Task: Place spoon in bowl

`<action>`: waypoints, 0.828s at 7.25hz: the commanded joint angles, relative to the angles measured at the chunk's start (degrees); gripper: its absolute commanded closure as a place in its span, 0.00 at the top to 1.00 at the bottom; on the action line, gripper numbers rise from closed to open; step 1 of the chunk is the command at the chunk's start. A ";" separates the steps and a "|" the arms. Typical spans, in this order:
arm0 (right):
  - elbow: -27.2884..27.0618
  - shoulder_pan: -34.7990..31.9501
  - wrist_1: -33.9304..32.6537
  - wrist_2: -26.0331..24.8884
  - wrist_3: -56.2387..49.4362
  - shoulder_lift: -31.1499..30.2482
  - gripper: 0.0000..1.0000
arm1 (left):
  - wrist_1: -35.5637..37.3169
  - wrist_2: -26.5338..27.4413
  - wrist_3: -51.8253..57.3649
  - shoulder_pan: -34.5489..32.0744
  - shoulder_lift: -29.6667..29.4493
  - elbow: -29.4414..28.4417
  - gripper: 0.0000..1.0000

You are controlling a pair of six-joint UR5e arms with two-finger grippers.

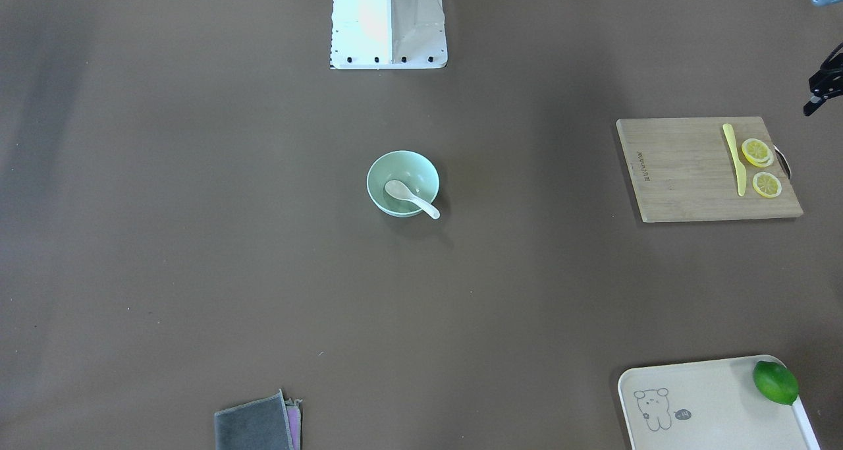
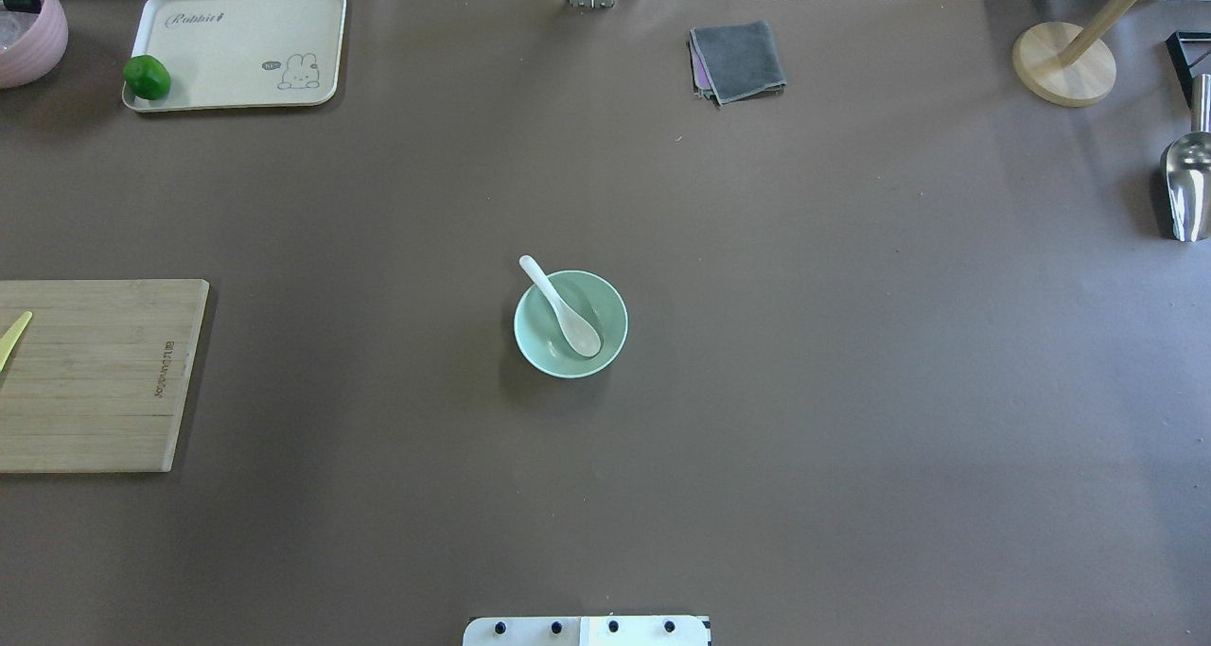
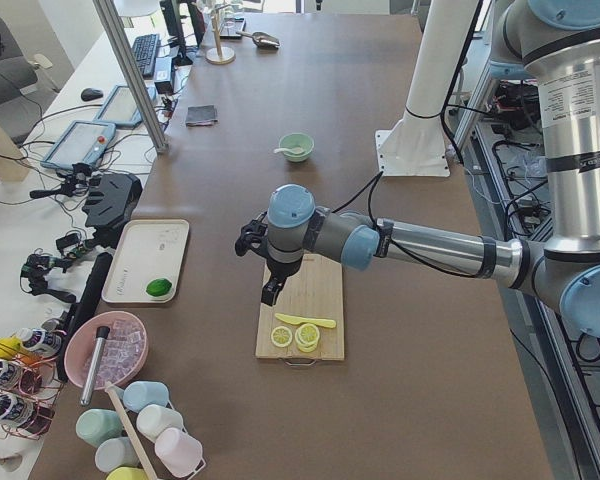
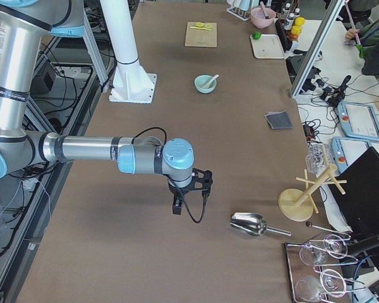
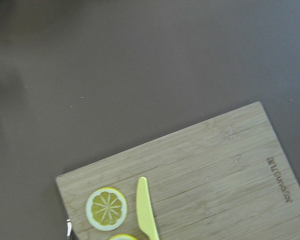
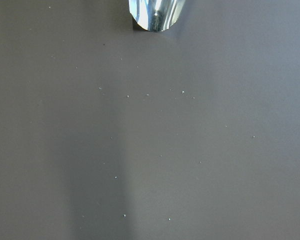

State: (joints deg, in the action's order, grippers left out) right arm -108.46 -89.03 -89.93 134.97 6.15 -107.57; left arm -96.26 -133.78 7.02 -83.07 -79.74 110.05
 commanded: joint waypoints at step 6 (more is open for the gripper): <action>0.53 0.00 -0.07 0.21 -0.08 -0.18 1.00 | 6.17 -0.95 3.88 -5.87 2.30 -2.45 0.99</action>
State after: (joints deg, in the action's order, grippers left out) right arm -107.96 -89.03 -90.00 135.02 6.13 -107.72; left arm -89.80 -134.24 11.09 -88.44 -77.92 108.96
